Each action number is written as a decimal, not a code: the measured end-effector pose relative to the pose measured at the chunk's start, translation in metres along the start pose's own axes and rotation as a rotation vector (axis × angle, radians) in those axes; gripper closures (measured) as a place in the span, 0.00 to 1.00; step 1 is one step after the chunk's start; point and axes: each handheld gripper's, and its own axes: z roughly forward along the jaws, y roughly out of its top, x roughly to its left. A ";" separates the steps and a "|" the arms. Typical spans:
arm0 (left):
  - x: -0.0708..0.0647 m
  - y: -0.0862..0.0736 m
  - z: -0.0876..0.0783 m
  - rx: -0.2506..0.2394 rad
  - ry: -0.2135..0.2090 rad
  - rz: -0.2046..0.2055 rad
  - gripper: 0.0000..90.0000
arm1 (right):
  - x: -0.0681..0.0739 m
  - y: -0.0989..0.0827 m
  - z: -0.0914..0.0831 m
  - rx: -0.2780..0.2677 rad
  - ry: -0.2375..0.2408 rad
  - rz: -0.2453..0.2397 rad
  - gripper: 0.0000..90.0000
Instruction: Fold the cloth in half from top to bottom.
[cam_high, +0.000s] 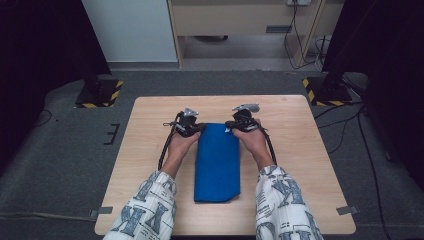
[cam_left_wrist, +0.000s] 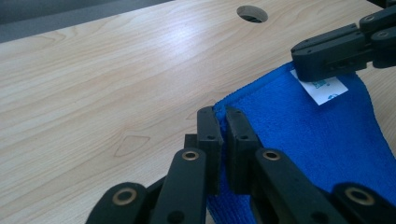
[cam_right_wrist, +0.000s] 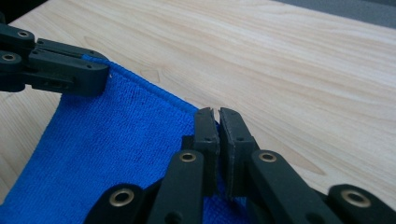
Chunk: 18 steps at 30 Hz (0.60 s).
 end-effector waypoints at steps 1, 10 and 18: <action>0.000 0.001 -0.001 -0.003 0.001 0.004 0.95 | 0.000 0.001 -0.002 -0.003 0.003 0.003 0.96; -0.006 0.004 -0.010 -0.001 -0.002 0.035 0.95 | 0.006 -0.001 -0.014 -0.024 0.019 -0.025 0.96; -0.015 0.007 -0.027 -0.019 0.000 0.100 0.95 | 0.015 -0.010 -0.029 -0.053 0.041 -0.030 0.96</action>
